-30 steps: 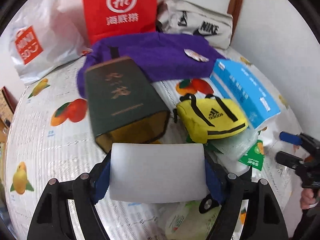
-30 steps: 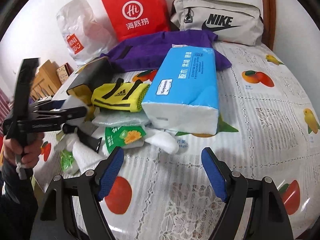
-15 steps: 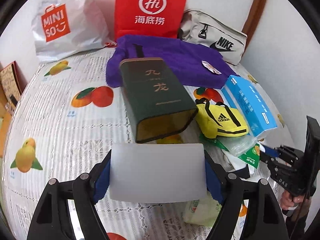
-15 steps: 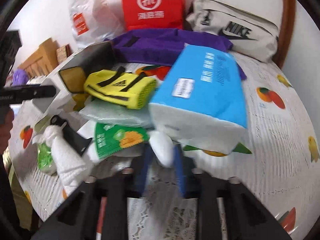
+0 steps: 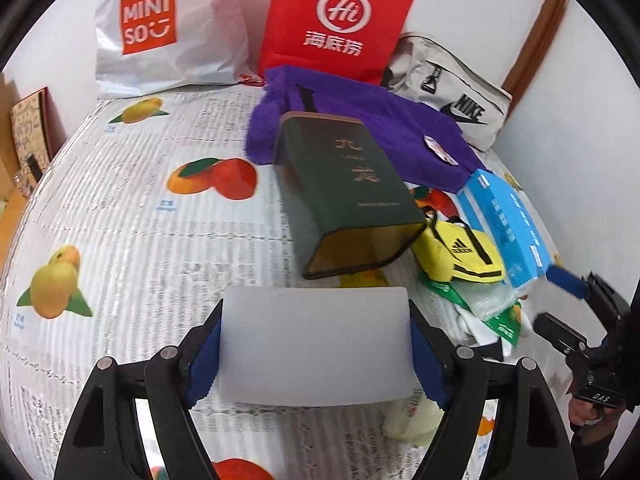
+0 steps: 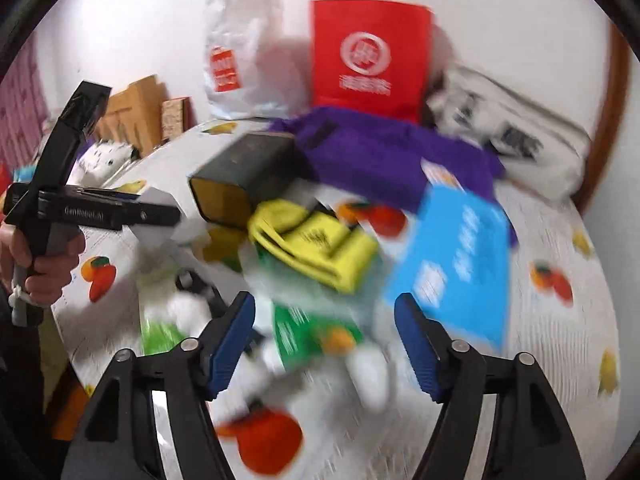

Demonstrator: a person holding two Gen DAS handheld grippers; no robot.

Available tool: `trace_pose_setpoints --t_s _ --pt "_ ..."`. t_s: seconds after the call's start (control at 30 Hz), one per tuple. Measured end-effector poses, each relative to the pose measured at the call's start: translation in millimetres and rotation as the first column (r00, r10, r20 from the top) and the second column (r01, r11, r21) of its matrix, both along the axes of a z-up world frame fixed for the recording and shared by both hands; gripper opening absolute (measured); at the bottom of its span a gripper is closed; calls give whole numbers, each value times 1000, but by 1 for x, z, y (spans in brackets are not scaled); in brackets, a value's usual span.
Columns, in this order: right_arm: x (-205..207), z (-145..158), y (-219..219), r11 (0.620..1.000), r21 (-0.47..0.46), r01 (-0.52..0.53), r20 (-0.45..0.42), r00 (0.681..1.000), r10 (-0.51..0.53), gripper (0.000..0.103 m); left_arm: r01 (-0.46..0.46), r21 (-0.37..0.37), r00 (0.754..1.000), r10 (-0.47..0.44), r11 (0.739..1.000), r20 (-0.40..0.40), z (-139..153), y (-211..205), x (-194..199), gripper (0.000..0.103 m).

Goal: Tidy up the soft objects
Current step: 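Grasp the yellow Adidas pouch with the right tool while the left tool holds the foam block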

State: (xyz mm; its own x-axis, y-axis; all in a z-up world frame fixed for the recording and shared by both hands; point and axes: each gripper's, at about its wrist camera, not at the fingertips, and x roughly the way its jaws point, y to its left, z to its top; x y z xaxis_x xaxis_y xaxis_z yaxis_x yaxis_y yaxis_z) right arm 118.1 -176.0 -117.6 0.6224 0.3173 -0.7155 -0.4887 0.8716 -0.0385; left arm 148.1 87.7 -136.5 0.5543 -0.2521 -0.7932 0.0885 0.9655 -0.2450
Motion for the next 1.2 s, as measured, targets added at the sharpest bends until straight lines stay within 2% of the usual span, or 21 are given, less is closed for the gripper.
trace_pose_setpoints --t_s 0.13,0.23,0.37,0.4,0.43,0.47,0.5,0.57,0.63,0.8,1.03,1.2 --pt "21 -6 39 995 -76 -60 22 998 62 72 -44 42 999 44 998 3 -1 15 -2 80" --pt "37 -18 60 989 -113 -92 -8 996 92 72 -65 51 998 65 997 5 -3 27 -3 80" --pt "57 -35 78 974 -213 -79 -41 997 72 72 -74 33 997 74 997 -5 -8 36 -2 80" --pt "60 -37 79 972 -224 -76 -46 997 68 68 -73 26 997 73 997 -8 -9 38 -1 80" --pt "62 -40 79 970 -230 -78 -55 996 67 60 -72 22 997 72 997 -7 -10 38 -2 80" --pt "65 -42 81 971 -224 -88 -74 995 73 37 -69 17 998 69 997 -6 -10 38 -1 80" --pt "66 -41 81 973 -209 -95 -82 993 80 30 -66 12 998 66 998 -7 -11 38 -1 80" --pt "62 -30 78 978 -189 -88 -59 995 78 25 -60 7 998 60 998 -7 -12 38 -2 80" --pt "56 -18 76 984 -158 -85 -35 996 81 24 -58 3 998 58 998 -7 -12 38 -3 80" --pt "46 14 56 997 17 -80 -52 995 81 19 -60 -15 998 60 998 -14 -11 36 -6 80" --pt "27 42 21 995 101 5 -41 999 -1 16 -62 -9 998 62 998 1 0 27 -19 80" --pt "-4 64 -23 984 165 72 -31 997 -68 16 -70 -4 997 70 998 11 8 20 -29 80"
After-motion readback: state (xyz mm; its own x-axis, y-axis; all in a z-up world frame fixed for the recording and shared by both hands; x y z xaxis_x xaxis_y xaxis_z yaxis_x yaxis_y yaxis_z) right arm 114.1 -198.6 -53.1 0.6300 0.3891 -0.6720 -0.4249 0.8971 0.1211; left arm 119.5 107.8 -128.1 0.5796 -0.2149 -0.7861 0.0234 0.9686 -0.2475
